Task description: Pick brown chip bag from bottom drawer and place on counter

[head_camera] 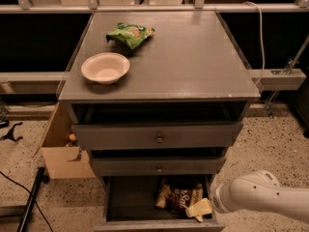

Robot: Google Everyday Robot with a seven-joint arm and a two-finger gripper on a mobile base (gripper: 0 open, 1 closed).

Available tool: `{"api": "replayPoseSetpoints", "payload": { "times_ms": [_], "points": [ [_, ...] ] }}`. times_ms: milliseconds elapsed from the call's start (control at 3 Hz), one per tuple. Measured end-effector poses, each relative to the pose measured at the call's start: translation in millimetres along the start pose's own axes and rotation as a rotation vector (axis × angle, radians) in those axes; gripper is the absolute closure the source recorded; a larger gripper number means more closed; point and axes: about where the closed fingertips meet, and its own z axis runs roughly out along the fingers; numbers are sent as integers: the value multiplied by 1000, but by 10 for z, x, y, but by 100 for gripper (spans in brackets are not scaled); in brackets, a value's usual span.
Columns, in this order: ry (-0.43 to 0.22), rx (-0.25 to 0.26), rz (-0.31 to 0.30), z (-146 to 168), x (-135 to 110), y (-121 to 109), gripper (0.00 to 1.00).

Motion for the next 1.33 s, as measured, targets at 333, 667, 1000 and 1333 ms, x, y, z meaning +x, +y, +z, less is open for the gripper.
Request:
{"api": "replayPoseSetpoints", "payload": {
  "times_ms": [333,667,1000,1333],
  "points": [
    [-17,-21,30,243,-10,-45,0],
    [-69,-49,64,624,-29,-117,0],
    [-96,-56,85,831,-41,-174,0],
    [-93,-55,90,1112,-19,-226,0]
  ]
}}
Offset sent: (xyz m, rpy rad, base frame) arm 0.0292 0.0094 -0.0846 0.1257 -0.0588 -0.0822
